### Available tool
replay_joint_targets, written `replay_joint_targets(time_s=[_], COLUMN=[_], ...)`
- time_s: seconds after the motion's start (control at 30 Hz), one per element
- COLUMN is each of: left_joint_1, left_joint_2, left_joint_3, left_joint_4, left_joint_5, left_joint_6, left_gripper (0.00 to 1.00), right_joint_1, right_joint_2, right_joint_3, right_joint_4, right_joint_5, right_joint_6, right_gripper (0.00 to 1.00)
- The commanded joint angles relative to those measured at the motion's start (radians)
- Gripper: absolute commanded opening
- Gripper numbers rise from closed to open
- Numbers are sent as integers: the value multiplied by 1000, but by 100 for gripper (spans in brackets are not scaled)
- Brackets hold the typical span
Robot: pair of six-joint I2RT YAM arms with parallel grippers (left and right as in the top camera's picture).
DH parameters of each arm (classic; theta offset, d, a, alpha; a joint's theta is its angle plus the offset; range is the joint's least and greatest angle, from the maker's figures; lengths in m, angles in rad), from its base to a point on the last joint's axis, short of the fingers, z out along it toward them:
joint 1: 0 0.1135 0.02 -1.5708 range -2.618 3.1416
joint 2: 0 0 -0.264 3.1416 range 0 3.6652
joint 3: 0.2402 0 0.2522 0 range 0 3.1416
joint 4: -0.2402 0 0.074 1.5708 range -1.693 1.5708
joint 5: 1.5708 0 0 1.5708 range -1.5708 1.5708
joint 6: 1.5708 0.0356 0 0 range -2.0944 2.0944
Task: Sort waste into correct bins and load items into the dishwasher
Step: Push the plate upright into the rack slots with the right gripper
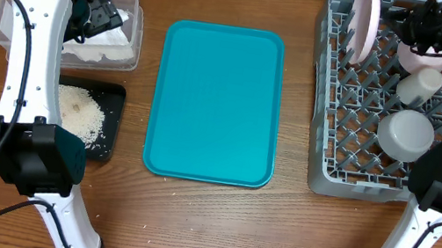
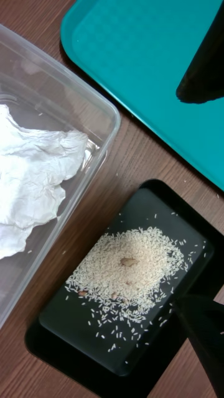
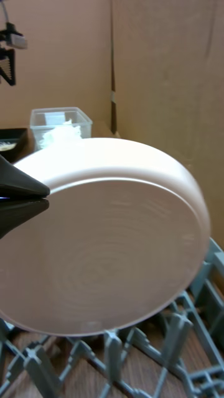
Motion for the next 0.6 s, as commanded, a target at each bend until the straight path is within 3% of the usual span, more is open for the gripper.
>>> replay_joint_targets(time_s=[0.0, 0.27, 0.57], left_joint_1=[-2, -2, -2], left_joint_2=[-4, -4, -4], left_joint_3=[11, 11, 11], left_joint_4=[-2, -2, -2], left_joint_5=[0, 0, 0], left_joint_6=[-2, -2, -2], left_gripper=[100, 100, 100], right_joint_1=[4, 5, 48], right_joint_2=[-97, -280, -446], right_joint_3=[4, 4, 4], right_joint_4=[-31, -159, -430], right_joint_5=[-29, 153, 281], right_joint_6=[-44, -68, -182], right_gripper=[4, 4, 13])
